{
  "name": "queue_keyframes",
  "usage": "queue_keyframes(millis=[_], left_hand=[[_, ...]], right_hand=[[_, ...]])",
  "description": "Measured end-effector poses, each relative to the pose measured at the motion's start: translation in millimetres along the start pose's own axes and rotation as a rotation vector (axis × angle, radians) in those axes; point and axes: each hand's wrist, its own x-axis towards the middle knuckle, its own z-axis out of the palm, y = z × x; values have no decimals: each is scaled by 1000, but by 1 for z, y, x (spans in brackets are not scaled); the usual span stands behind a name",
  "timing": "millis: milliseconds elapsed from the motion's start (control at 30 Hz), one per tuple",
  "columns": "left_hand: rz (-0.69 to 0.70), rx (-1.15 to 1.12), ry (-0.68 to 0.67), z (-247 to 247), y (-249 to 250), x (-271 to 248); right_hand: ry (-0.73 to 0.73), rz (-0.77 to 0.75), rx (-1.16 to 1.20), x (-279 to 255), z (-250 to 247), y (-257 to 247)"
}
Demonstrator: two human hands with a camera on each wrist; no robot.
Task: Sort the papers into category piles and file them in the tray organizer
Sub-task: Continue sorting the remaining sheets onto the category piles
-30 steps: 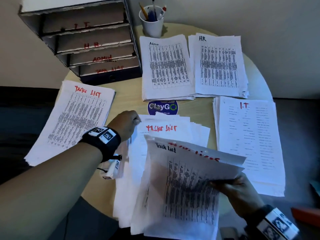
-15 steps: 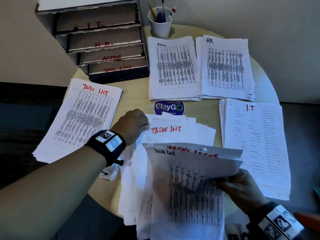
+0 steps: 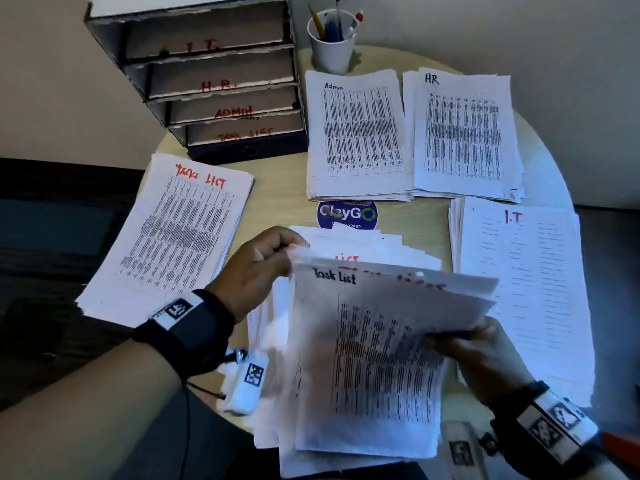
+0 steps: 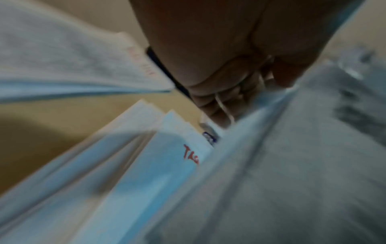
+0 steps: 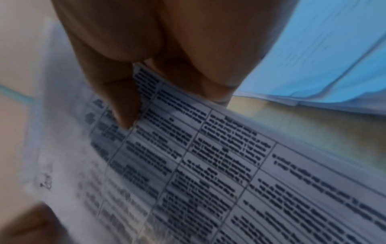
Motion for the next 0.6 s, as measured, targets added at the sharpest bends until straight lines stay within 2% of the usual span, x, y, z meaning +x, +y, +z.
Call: queue_keyframes(millis=[33,67,133,200,267,367,500,600], left_hand=[[-66,37,14,-1,-9,8],[-88,221,-4,-1,-19,18],[-95,755,-177,3,-34,34],[-161,1074,-301,11,-43,46],[-207,1077,-292,14,-45,54],[-169,895,-223,14,-47,53],[-117,765,-116,12,-38,47],[-83,747,-89,6,-30,43]], right_hand=[[-24,-3,13,-6,-3,1],[-54,-2,24,-10,-7,4],[-102,20,73,-17,-11,12],[-90,36,148,-18,-11,17],[-96,23,179,-14,-8,18],[-67,38,171,-10,-2,16],[-34,31,-138,-13,2,20],[-74,20,-230,-15,4,13]])
